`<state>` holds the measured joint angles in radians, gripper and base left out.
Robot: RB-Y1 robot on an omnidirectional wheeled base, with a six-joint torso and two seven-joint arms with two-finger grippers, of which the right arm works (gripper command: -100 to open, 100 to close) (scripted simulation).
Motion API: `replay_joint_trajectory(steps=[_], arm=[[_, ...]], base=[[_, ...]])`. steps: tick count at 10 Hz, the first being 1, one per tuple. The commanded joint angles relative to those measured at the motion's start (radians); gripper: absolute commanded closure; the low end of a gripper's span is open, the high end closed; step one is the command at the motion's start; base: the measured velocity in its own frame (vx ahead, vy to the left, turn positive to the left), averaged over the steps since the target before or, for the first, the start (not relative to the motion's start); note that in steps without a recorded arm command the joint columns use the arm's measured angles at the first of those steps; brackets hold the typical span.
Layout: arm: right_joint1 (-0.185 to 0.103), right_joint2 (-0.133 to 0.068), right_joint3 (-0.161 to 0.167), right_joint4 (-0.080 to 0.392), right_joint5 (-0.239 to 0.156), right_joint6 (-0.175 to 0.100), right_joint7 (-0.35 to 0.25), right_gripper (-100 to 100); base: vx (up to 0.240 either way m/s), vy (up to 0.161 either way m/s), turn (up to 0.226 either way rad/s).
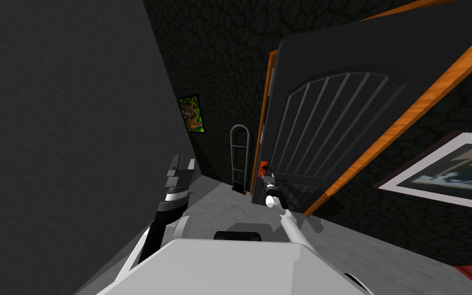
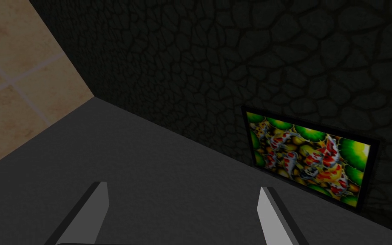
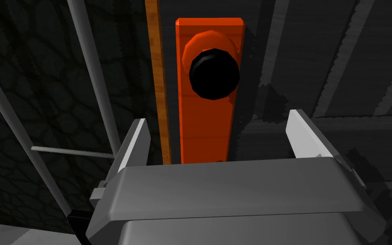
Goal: Pull the door open
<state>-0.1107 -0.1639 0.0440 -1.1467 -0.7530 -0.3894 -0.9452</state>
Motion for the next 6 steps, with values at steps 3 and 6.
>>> replay_joint_trajectory(steps=[3,6], arm=[[0.005,-0.03,-0.007,0.009,-0.024,-0.004,-0.049,-100],[0.021,-0.104,-0.032,0.03,-0.045,-0.021,-0.107,-100]], base=[[-0.006,-0.002,0.072],[0.206,0.026,0.202]])
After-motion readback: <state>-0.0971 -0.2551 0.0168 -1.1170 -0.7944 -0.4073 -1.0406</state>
